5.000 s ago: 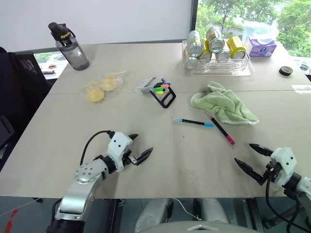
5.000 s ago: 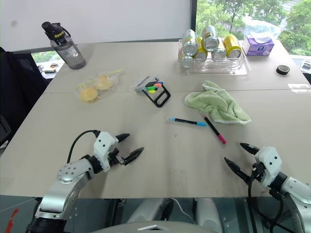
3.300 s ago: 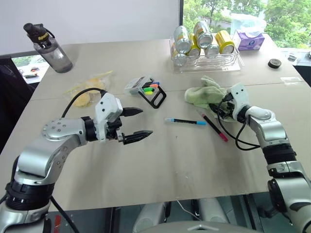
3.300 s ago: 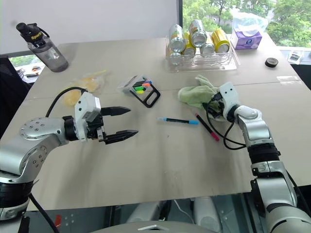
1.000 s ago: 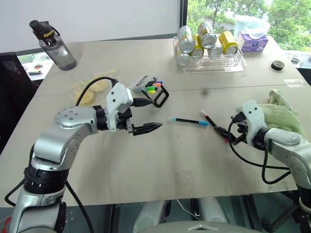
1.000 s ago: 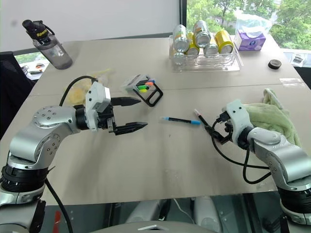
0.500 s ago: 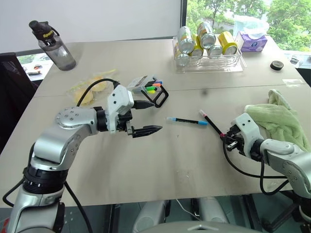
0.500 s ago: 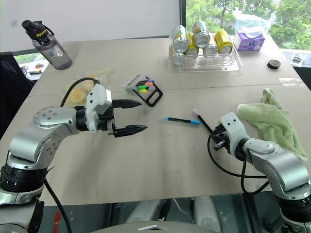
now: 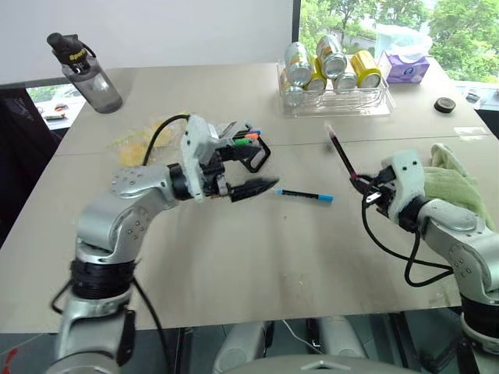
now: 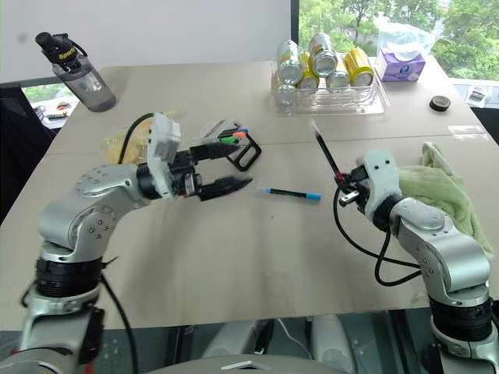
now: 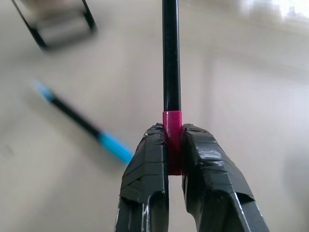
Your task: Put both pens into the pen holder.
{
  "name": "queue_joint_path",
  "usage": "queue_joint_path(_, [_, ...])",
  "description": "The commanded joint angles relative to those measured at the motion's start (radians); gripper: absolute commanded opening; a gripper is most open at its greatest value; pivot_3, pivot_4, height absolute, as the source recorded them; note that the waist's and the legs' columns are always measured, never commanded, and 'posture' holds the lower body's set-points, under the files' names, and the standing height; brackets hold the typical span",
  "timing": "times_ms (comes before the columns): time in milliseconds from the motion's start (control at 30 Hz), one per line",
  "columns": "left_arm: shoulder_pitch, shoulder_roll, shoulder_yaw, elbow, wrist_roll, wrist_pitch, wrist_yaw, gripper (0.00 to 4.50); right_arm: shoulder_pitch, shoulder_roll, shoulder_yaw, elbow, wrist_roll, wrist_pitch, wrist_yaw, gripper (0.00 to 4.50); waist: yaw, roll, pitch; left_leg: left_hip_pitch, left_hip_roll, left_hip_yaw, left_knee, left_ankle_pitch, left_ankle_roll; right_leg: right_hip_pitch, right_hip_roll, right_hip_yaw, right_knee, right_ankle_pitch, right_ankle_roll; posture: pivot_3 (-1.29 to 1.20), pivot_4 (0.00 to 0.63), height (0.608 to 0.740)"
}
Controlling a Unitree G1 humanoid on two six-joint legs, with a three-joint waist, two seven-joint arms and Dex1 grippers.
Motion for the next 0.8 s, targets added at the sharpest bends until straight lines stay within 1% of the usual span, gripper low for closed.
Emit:
queue_joint_path(33, [-0.033,-0.117,0.091,-0.005,-0.156,0.098,0.204,4.5,0.01,0.003,0.009,-0.028,-0.009,-0.171,0.073,0.04,0.001,0.0,0.0,0.0,0.0,0.0,0.0,0.0,0.0,0.0,0.0,0.0,0.0,0.0,0.0,0.0,0.15,0.74])
queue_joint_path(100, [-0.053,-0.207,0.137,0.011,-0.241,0.131,0.324,4.5,0.028,0.008,0.019,-0.031,-0.012,-0.251,0.112,0.04,0.002,-0.001,0.0,-0.001,0.0,0.0,0.001,0.0,0.0,0.0,0.0,0.0,0.0,0.0,0.0,0.0,0.15,0.74])
queue_joint_path(167, [-0.068,-0.274,0.172,0.023,-0.315,0.147,0.413,4.5,0.045,0.018,0.024,-0.039,0.001,-0.317,0.149,0.04,0.001,-0.001,0.0,-0.001,0.0,0.0,0.002,0.0,0.0,0.0,0.0,0.0,0.0,0.0,0.001,0.0,0.15,0.74])
queue_joint_path(233, [-0.078,-0.309,0.189,0.029,-0.364,0.158,0.471,4.5,0.051,0.025,0.027,-0.042,0.018,-0.342,0.171,0.04,-0.003,-0.001,0.0,0.0,0.0,0.0,0.003,0.0,0.0,0.0,0.0,0.0,0.002,0.0,0.001,0.0,0.15,0.74])
queue_joint_path(300, [-0.084,-0.331,0.179,0.033,-0.389,0.163,0.501,4.5,0.049,0.038,0.036,-0.05,0.042,-0.354,0.188,0.04,-0.006,-0.001,0.0,0.001,0.0,0.003,0.004,0.0,0.0,0.0,0.0,0.002,0.005,0.0,0.001,0.0,0.15,0.74])
queue_joint_path(500, [-0.089,-0.359,0.145,0.028,-0.478,0.187,0.544,4.5,0.039,0.058,0.067,-0.064,0.075,-0.368,0.201,0.04,-0.004,-0.001,0.0,0.004,0.0,0.005,0.005,0.001,-0.001,0.0,0.001,0.004,0.01,0.0,0.001,0.0,0.15,0.74])
queue_joint_path(733, [-0.067,-0.338,0.101,0.004,-0.528,0.206,0.526,4.5,0.016,0.073,0.103,-0.074,0.108,-0.354,0.205,0.04,-0.003,-0.001,0.0,0.005,0.0,0.006,0.006,0.001,-0.001,0.0,0.001,0.005,0.012,0.0,0.001,0.0,0.15,0.74])
queue_joint_path(800, [-0.059,-0.326,0.094,-0.002,-0.54,0.209,0.513,3.97,0.012,0.077,0.108,-0.076,0.121,-0.346,0.202,0.0,-0.003,-0.001,0.0,0.005,0.0,0.006,0.006,0.001,-0.001,0.0,0.001,0.005,0.012,0.0,0.001,0.0,0.15,0.74])
